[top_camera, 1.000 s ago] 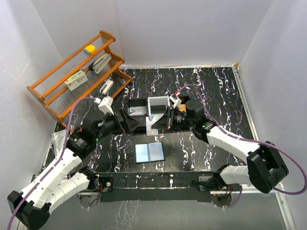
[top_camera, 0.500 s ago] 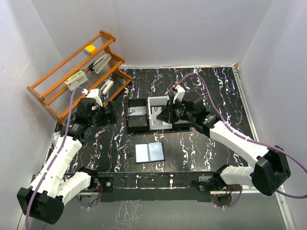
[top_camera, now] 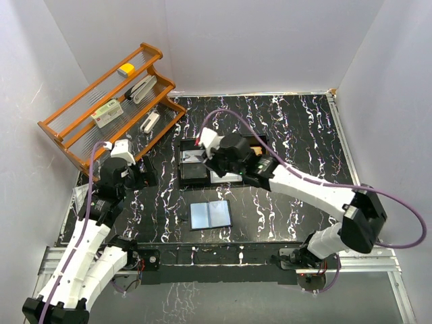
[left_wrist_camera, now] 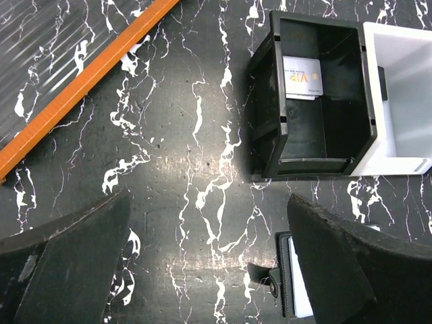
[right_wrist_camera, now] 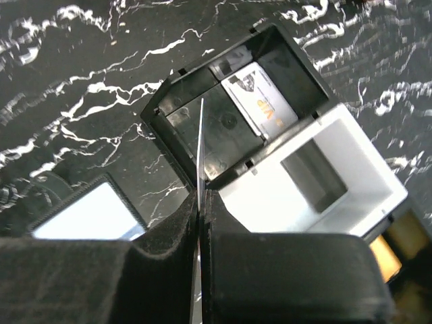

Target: Take the credit cards out of the card holder

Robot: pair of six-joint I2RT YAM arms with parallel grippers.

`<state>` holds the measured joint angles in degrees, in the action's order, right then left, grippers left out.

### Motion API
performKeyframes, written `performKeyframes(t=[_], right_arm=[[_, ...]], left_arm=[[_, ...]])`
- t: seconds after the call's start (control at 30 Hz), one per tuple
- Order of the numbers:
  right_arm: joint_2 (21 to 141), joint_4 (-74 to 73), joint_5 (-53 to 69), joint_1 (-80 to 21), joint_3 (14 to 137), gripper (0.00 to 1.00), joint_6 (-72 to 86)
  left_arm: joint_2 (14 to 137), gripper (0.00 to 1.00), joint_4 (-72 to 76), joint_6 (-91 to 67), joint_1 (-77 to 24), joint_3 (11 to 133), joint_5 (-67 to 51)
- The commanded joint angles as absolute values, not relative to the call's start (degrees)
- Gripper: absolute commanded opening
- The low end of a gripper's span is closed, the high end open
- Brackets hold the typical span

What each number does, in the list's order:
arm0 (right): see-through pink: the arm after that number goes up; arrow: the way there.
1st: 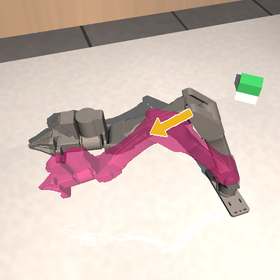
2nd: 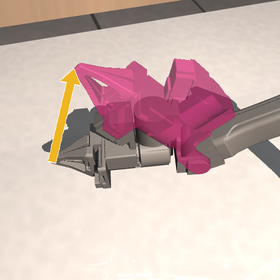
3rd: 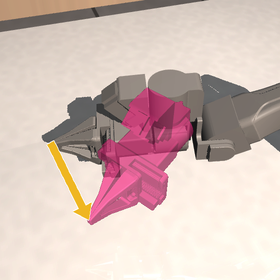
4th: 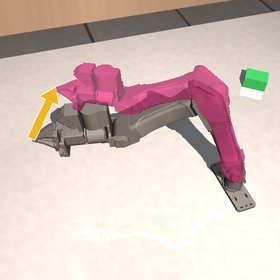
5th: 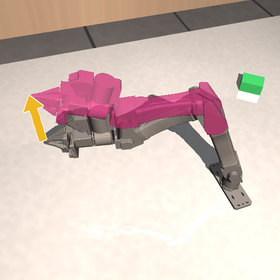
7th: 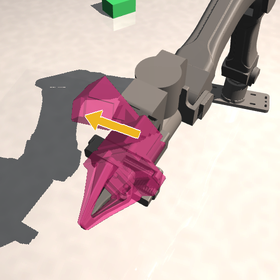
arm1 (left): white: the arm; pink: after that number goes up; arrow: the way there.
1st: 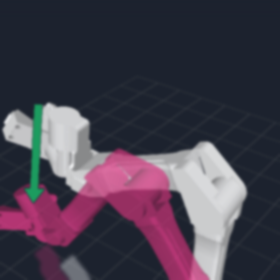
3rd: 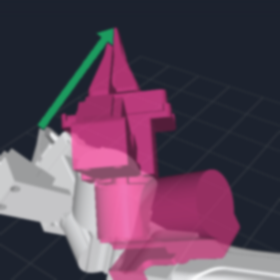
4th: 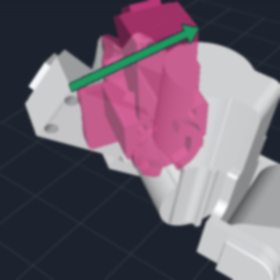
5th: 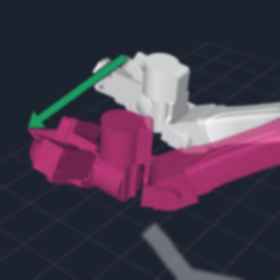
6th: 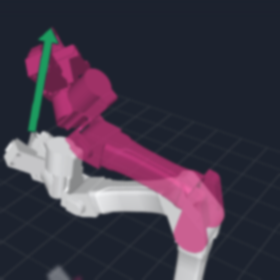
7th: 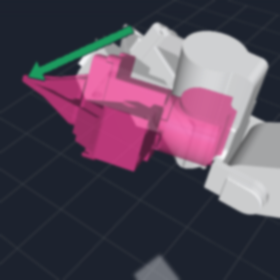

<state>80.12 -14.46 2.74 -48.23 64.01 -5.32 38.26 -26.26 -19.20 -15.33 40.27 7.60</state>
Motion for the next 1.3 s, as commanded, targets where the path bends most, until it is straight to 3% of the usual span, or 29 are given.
performKeyframes(t=[0.0,0.13,0.27,0.57,1.27], right_arm=[[85.4,-9.3,-2.8,-51.5,69.9,0.00,-24.5],[92.8,-8.4,-4.2,-51.9,75.1,0.00,-28.5],[99.2,-9.0,-4.4,-51.9,80.3,0.00,-31.5],[112.3,-7.3,-11.3,-51.7,87.9,0.00,-40.0],[122.0,-2.2,-16.2,-50.7,91.7,0.00,-47.1]], left_arm=[[39.8,0.99,-24.5,-19.5,-15.2,39.3,7.2],[40.3,0.88,-24.2,-18.4,-15.1,40.1,5.5],[37.3,0.98,-22.3,-18.6,-15.1,38.3,5.1],[39.0,0.99,-23.0,-18.2,-15.1,39.1,4.8],[37.4,0.99,-22.6,-17.8,-15.2,38.8,4.7]])
